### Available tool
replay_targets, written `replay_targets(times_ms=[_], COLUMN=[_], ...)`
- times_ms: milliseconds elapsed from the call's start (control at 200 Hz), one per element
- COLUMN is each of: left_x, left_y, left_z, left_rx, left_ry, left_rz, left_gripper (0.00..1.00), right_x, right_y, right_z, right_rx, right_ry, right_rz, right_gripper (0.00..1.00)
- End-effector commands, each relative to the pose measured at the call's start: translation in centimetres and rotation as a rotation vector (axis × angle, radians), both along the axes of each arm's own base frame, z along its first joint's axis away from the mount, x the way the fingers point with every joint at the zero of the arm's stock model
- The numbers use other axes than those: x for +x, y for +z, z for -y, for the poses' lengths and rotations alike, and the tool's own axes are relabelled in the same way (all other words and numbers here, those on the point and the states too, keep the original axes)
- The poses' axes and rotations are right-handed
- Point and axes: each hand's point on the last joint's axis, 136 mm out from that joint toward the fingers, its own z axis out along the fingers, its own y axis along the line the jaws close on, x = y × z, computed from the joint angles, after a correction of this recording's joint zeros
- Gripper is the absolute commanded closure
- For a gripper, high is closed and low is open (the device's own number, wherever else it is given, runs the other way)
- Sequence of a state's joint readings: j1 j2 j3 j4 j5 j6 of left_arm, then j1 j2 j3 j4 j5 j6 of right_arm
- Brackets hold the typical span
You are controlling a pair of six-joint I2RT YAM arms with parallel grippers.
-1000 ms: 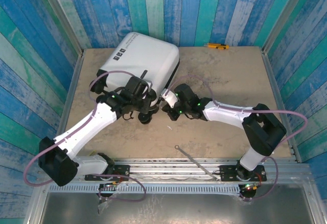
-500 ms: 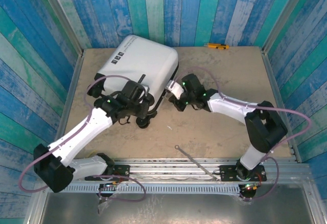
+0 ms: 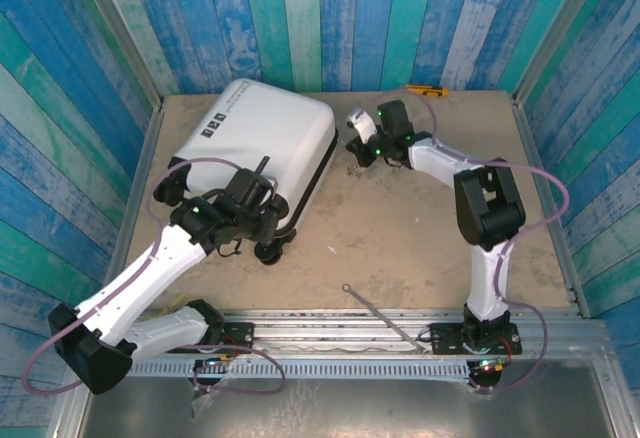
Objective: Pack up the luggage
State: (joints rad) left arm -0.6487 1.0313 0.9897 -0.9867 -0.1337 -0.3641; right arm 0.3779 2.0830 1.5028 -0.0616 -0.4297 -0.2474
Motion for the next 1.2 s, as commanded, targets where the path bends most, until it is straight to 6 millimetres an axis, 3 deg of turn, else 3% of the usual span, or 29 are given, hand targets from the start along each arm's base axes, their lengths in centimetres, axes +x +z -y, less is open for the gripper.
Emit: replay_targets(times_ms=[0, 185, 266, 296, 356, 431, 476, 616, 792, 912, 977, 1007, 1198], left_x=[-2.0, -2.7, -2.7, -2.6, -2.3, -1.5, -0.9, 1.1, 6.1, 12.5, 14.7, 16.3, 24.0], left_y=[0.2, 0.3, 0.7, 1.0, 1.9, 4.0, 5.6, 11.5, 17.6, 16.2, 15.6, 14.0, 10.0], left_z=[-7.1, -9.1, -9.7, -9.7, -9.5, -9.2, -9.0, -9.2, -10.7, -12.0, -12.4, -12.2, -11.0], left_rx=[0.141, 0.154, 0.151, 0.137, 0.084, 0.007, -0.036, -0.080, 0.126, 0.008, -0.032, -0.005, -0.022], left_ry=[0.330, 0.442, 0.488, 0.497, 0.517, 0.537, 0.548, 0.561, 0.640, 0.639, 0.638, 0.633, 0.566], left_rz=[-0.008, 0.025, 0.051, 0.062, 0.099, 0.171, 0.223, 0.397, 0.563, 0.495, 0.489, 0.451, 0.317], left_gripper=[1.00, 1.00, 0.89, 0.77, 0.29, 0.00, 0.06, 0.06, 0.06, 0.06, 0.06, 0.06, 0.06], right_x=[5.4, 8.7, 9.4, 9.5, 9.5, 8.9, 8.5, 7.2, 5.7, 3.7, 2.4, 1.9, -2.8], right_y=[-2.2, -4.9, -4.9, -4.9, -4.6, -4.1, -3.6, -2.1, -1.2, -0.4, 0.0, 0.7, 1.8], right_z=[4.5, 3.3, 3.1, 3.1, 3.0, 3.1, 3.3, 3.9, 4.8, 5.9, 6.8, 7.2, 9.3], right_rx=[-0.013, 0.010, 0.027, 0.031, 0.037, 0.037, 0.042, 0.040, 0.018, 0.019, 0.005, 0.002, -0.016], right_ry=[-0.195, -0.225, -0.238, -0.238, -0.233, -0.231, -0.234, -0.229, -0.242, -0.272, -0.294, -0.300, -0.326], right_rz=[-0.050, -0.158, -0.161, -0.160, -0.157, -0.154, -0.142, -0.101, -0.090, -0.063, -0.044, -0.030, -0.020], right_gripper=[1.00, 1.00, 1.00, 1.00, 1.00, 1.00, 1.00, 1.00, 1.00, 1.00, 1.00, 1.00, 1.00])
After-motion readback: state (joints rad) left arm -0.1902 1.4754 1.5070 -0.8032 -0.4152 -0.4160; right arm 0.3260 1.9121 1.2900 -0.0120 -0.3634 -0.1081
